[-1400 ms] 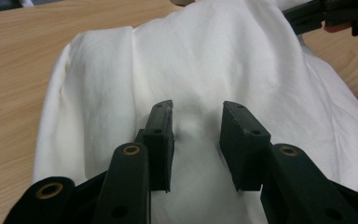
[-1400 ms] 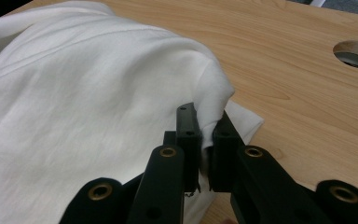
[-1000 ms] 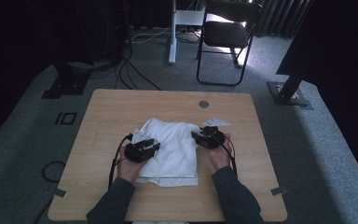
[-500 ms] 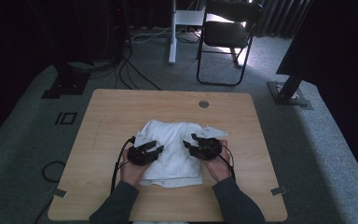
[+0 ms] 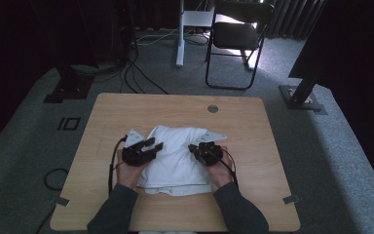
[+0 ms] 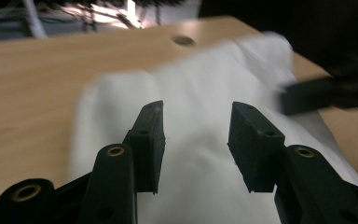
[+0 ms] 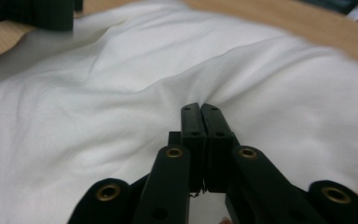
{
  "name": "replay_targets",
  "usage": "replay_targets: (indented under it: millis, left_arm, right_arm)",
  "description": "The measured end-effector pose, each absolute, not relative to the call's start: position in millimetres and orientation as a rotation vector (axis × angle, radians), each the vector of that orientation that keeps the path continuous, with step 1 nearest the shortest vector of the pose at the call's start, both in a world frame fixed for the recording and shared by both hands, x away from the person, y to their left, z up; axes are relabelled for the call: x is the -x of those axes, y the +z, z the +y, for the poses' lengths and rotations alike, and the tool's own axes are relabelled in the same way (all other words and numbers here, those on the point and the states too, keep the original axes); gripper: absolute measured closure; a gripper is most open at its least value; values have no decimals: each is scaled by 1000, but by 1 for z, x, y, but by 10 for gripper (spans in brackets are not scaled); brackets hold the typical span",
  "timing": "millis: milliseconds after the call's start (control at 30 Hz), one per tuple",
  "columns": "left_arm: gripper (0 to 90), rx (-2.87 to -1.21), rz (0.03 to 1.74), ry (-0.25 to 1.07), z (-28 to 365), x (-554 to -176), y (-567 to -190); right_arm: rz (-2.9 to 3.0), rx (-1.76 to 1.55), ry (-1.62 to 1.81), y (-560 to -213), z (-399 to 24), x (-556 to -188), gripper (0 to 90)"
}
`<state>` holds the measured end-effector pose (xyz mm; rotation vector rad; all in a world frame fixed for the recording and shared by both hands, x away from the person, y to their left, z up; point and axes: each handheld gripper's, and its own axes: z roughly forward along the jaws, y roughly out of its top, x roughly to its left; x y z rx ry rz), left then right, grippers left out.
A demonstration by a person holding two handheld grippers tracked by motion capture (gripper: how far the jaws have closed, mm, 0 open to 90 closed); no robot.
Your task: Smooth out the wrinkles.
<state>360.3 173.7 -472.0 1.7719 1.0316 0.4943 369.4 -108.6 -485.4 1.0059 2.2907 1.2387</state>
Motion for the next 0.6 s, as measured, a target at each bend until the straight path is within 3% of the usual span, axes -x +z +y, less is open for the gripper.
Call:
replay_targets:
  millis: [167, 233, 433, 533, 567, 600]
  left_arm:
    - [574, -1755, 1175, 537, 201, -398, -477]
    - [579, -1753, 1250, 489, 210, -418, -491]
    - [571, -1790, 1210, 412, 197, -440, -507]
    - [634, -1815, 1210, 393, 192, -445, -513]
    - [809, -1813, 1200, 370, 191, -447, -516]
    - [809, -1824, 1183, 377, 189, -446, -517]
  right_arm:
    - [2275, -966, 1221, -480, -123, -363, 900]
    - [2281, -959, 1201, -484, -124, -361, 900]
    - [2307, -999, 1223, -496, -129, -362, 900]
    - [2311, -998, 1230, -496, -130, -362, 900]
    - [2313, -989, 1225, -496, -130, -361, 900]
    - [2313, -989, 1225, -496, -130, -361, 900]
